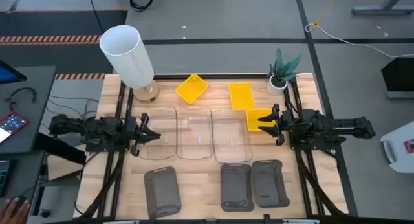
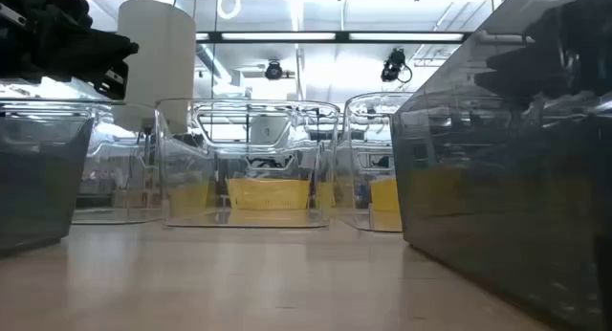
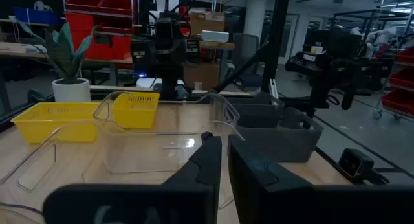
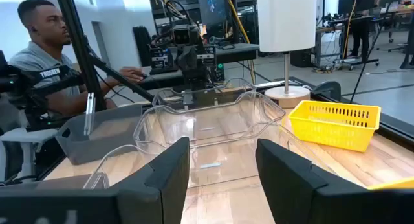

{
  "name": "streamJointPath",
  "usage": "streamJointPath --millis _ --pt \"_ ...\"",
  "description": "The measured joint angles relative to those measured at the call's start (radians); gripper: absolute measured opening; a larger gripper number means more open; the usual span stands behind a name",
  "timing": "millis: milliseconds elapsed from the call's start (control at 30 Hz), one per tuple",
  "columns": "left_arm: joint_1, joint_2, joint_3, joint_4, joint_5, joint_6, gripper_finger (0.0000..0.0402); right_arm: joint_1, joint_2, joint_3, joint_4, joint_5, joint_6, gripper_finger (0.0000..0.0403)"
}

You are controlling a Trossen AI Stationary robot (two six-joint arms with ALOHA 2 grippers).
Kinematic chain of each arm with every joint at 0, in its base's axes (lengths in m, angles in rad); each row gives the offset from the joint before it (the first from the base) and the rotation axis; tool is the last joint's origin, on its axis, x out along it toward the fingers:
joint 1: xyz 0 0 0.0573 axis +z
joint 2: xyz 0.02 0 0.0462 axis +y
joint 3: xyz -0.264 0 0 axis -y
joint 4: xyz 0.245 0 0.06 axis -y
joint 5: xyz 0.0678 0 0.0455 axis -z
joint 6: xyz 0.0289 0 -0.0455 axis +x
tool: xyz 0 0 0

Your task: Stack baskets by color

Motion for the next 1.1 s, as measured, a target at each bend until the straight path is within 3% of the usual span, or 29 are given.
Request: streamJointPath --millis 1100 --pt "0.000 0.000 0.000 0.000 0.000 0.000 0.0032 0.000 0.000 0.000 0.000 0.000 0.000 0.0183"
